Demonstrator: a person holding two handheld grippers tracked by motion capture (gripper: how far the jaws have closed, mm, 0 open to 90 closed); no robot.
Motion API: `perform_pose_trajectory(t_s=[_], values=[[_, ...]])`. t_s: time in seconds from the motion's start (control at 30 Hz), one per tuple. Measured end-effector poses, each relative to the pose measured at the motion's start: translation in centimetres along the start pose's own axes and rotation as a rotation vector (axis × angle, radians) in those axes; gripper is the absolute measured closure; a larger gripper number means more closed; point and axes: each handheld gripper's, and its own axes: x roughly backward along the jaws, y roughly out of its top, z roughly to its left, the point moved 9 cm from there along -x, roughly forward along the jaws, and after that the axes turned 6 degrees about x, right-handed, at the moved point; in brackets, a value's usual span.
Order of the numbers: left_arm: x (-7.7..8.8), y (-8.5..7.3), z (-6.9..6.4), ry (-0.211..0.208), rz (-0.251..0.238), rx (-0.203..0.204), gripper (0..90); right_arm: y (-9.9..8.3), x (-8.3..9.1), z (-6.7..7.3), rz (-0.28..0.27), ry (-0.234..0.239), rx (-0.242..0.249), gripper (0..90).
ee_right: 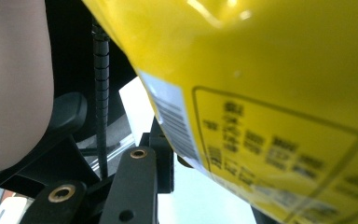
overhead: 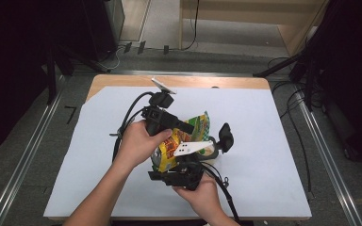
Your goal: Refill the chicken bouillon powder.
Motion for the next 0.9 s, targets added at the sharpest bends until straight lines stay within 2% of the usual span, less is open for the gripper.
perform_pose_trajectory(t_s=[0.53,0.7,0.9], values=[[-0.14,-0.22,-0.12,0.002,0.023,0.003,78.9,-0.16,-0.07,0.19,-0.003,0.012,-0.018,71.6],[0.02,0.09,0.62,-0.037,0.022,0.046,79.0,0.03,0.21,0.21,0.012,-0.004,0.010,71.1],[0.04,0.33,0.68,-0.053,0.015,0.052,78.2,0.21,0.42,0.16,0.016,-0.012,0.012,71.1]])
